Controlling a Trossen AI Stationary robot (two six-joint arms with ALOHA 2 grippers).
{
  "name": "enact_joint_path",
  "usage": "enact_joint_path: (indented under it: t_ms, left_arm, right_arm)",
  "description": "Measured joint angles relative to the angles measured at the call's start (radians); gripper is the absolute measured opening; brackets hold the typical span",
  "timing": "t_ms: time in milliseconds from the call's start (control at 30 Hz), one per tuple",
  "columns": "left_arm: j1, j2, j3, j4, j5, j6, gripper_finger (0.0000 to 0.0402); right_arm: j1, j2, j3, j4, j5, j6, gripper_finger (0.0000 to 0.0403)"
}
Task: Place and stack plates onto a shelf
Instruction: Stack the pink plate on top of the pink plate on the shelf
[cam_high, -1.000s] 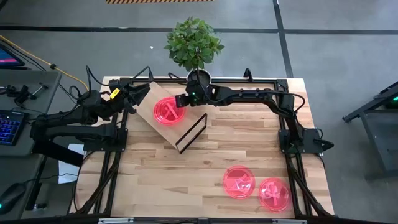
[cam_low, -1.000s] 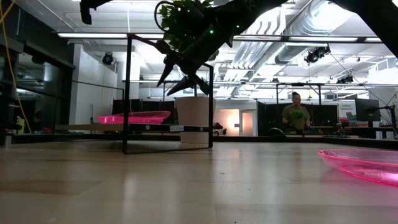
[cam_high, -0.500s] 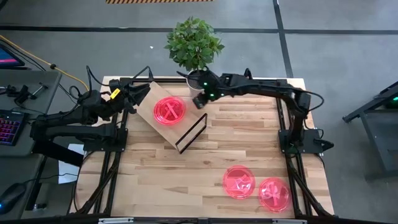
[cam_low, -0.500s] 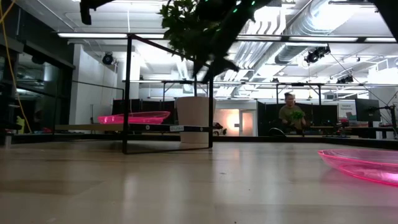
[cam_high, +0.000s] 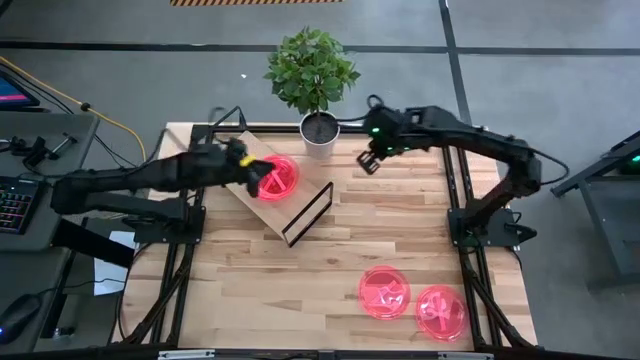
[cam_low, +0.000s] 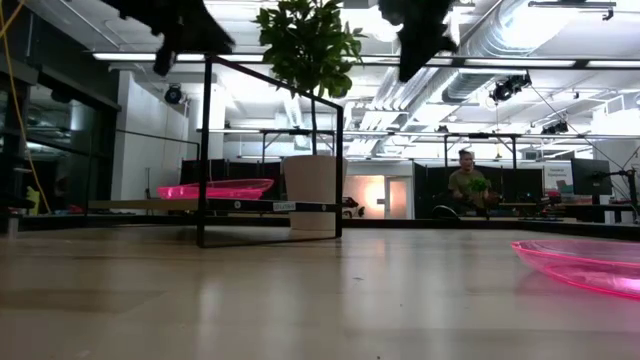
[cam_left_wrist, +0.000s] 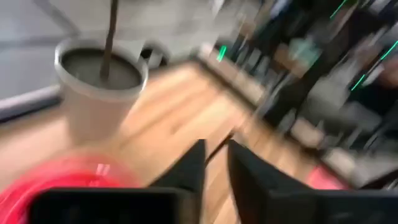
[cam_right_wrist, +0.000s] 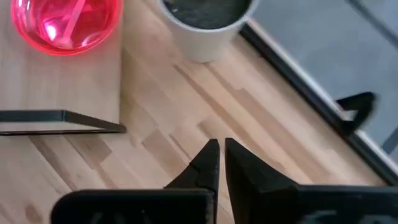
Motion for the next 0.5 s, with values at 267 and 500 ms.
enact_joint_path:
  t_ms: [267,500]
  left_arm:
    - [0.077,0.274,0.123,-0.291,0.057,0.121,0.0002]
    - [0.178,0.440,0.125,-0.286,0.077,0.200,0.0001]
  right_arm:
    - [0.024,-0.250,-0.111,-0.048,0.048,0.140,0.0001]
    - [0.116,-0.579,-0.574,0.212,0.029,0.434,0.0000]
